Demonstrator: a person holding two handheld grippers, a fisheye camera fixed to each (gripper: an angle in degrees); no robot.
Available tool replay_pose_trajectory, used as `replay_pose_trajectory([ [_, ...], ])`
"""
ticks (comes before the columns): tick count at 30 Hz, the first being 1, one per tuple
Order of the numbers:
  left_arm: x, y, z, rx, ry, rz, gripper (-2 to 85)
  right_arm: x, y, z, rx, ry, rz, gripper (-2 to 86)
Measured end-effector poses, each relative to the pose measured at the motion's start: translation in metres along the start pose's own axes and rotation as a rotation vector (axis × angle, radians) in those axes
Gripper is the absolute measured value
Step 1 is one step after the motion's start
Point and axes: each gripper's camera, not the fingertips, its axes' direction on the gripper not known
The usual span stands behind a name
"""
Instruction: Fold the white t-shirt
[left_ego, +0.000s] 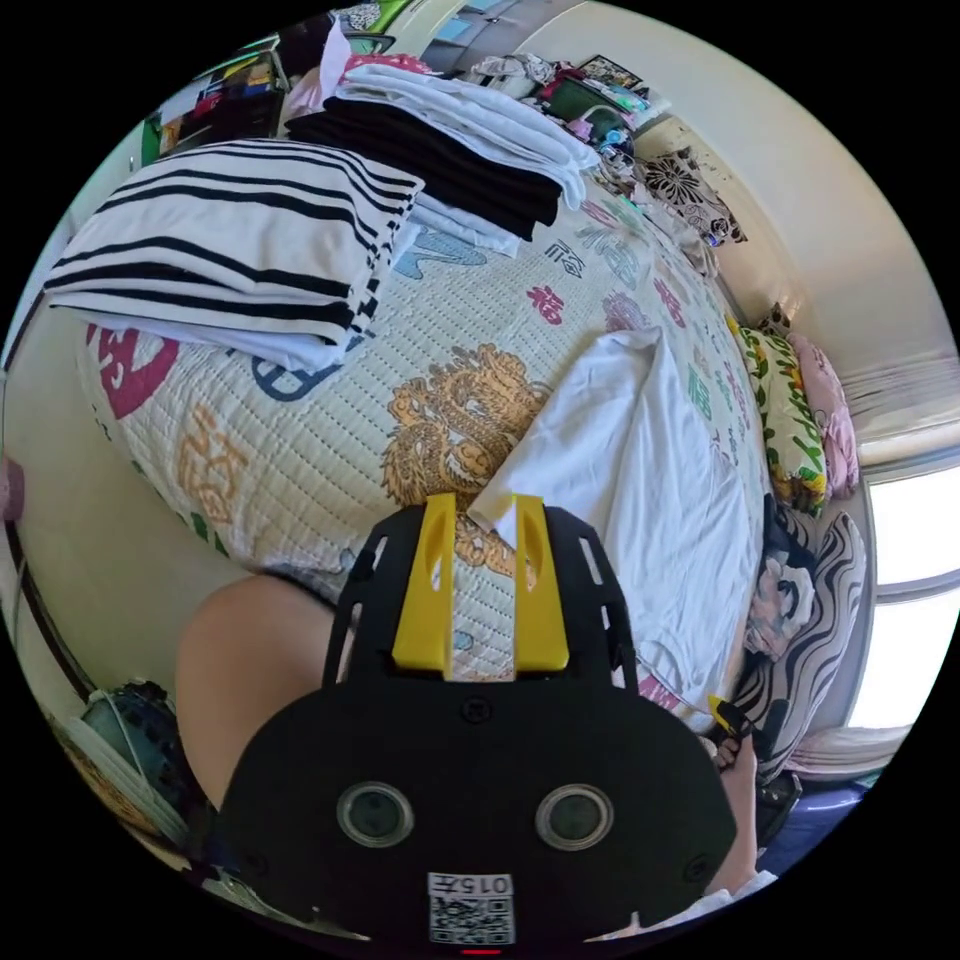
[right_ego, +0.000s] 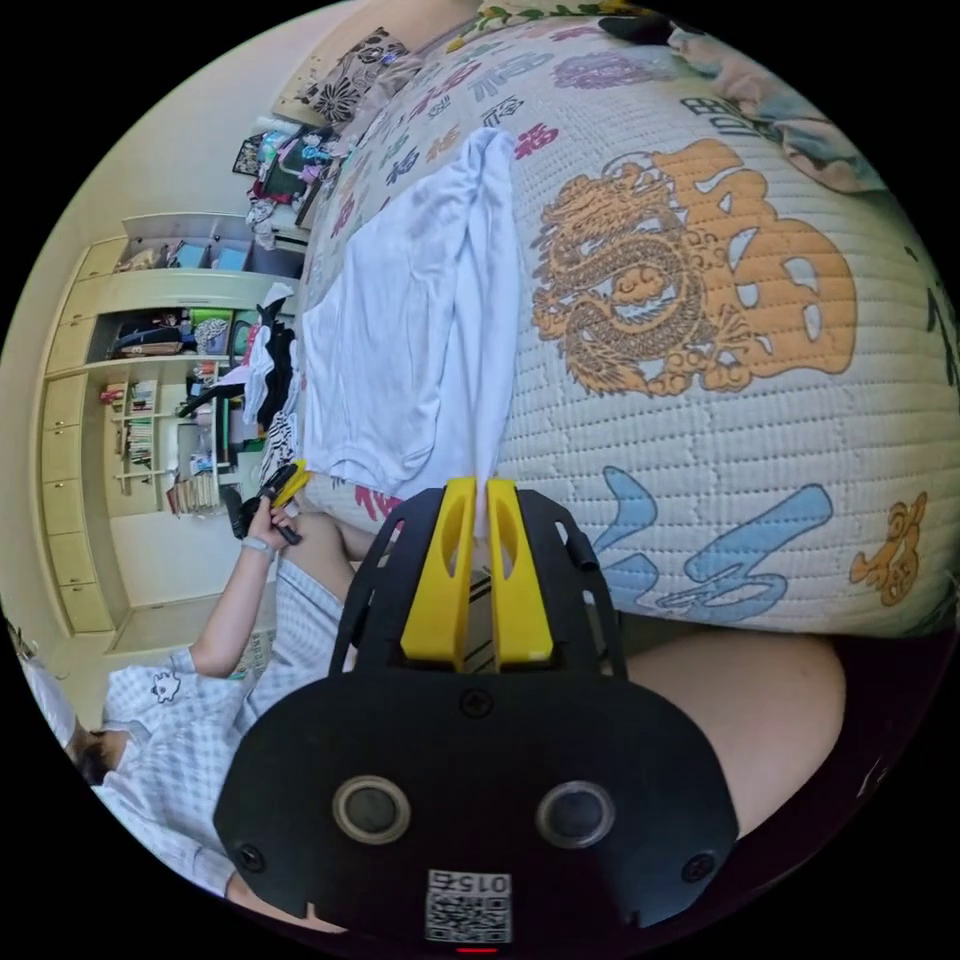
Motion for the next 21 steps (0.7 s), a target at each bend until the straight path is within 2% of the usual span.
replay_pose_trajectory([
  [4,-0.020,0.001,-0.004,-0.040,0.141,0.020,0.6,-0.009,-0.006,0.009,-0.017,0.032,-0.004,0.7],
  [9,-0.033,0.017,-0.031,-0.018,0.230,0.088,-0.5,-0.018,-0.004,-0.005,0.021,0.003,-0.008,0.4],
  [13,-0.045,0.043,-0.038,-0.089,0.257,0.122,-0.2,-0.037,-0.007,0.000,-0.061,0.209,-0.028,1.2],
  [16,-0.061,0.052,-0.031,-0.149,0.306,0.070,0.8,-0.049,-0.016,0.012,-0.106,0.210,-0.008,3.4],
  [18,-0.071,0.053,-0.038,-0.101,0.344,0.050,2.5,-0.068,-0.025,0.014,-0.087,0.306,-0.013,4.6],
  [21,-0.081,0.052,-0.044,-0.065,0.330,0.050,5.6,-0.129,-0.052,0.021,-0.040,0.408,-0.149,5.2],
])
